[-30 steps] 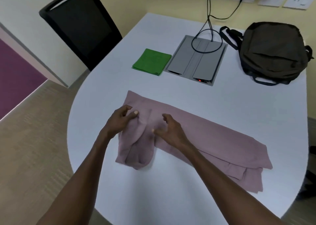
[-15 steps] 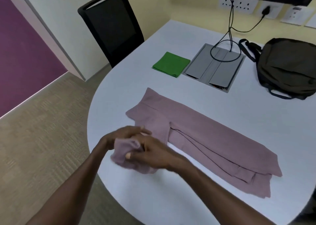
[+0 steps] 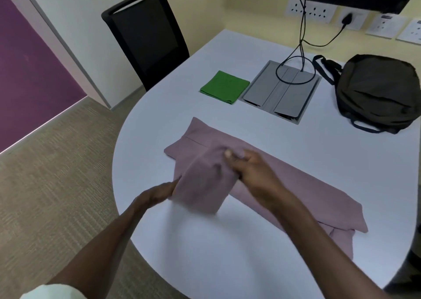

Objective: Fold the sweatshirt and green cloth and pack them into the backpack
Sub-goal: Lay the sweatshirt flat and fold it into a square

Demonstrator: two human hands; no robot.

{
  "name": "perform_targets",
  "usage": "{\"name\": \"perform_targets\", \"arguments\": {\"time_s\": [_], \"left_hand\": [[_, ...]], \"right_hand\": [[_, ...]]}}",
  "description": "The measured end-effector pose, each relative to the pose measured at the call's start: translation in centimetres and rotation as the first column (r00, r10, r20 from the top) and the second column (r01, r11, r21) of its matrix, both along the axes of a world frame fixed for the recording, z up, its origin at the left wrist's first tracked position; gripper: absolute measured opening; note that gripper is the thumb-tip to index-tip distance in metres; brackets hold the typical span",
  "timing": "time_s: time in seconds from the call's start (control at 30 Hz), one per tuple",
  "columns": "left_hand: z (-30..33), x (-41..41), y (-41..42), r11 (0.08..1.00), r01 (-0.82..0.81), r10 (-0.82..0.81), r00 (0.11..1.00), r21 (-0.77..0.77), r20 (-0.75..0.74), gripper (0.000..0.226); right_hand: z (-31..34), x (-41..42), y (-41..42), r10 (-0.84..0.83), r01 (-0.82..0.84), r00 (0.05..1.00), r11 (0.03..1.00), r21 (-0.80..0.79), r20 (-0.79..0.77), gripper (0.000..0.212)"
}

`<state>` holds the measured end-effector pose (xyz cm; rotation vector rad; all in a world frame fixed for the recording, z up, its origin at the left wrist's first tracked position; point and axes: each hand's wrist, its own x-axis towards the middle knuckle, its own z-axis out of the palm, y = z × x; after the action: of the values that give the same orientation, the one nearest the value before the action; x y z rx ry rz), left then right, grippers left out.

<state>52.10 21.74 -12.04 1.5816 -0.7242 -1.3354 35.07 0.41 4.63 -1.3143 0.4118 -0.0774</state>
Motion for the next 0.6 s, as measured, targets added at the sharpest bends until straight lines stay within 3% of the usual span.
{"name": "perform_targets", "arguments": {"time_s": [0.03, 0.1, 0.17, 0.23, 0.3, 0.4, 0.6], "left_hand": [[-0.1, 1.0, 0.1, 0.96, -0.099, 0.054, 0.983, 0.261, 0.175, 0.085], [1.2, 2.0, -0.1, 0.909, -0.158, 0.046, 0.958, 0.385, 0.284, 0.092], [1.6, 2.2, -2.2, 0.93, -0.1, -0.051, 0.917, 0.354, 0.395, 0.073], [1.1, 2.4, -3.9, 0.955, -0.12, -0.103, 0.724, 0.272, 0.683, 0.05], [0.0, 3.3, -5.0, 0.972, -0.183, -0.031, 0.519, 0.147, 0.854, 0.023], [-0.3, 4.8, -7.3, 0.973, -0.212, 0.002, 0.402, 0.091, 0.916, 0.003], [0.7, 8.7, -11.4, 0.988, -0.154, 0.075, 0.357, -0.021, 0.931, 0.024]], "right_hand": [[0.2, 0.0, -1.9, -0.108, 0.108, 0.994, 0.994, 0.035, 0.012, 0.025], [0.0, 0.0, -5.8, -0.286, 0.285, 0.958, 0.958, 0.044, 0.031, 0.025], [-0.4, -0.3, -9.9, -0.449, 0.446, 0.893, 0.892, 0.07, 0.021, 0.026], [-0.9, -1.2, -13.6, -0.59, 0.582, 0.808, 0.798, 0.156, -0.001, 0.03], [-1.7, -2.3, -16.6, -0.687, 0.677, 0.726, 0.708, 0.201, -0.025, 0.031], [-3.3, -4.1, -19.5, -0.759, 0.751, 0.649, 0.628, 0.206, -0.05, 0.026], [-9.4, -7.8, -22.2, -0.838, 0.859, 0.506, 0.512, 0.025, -0.204, 0.017]]}}
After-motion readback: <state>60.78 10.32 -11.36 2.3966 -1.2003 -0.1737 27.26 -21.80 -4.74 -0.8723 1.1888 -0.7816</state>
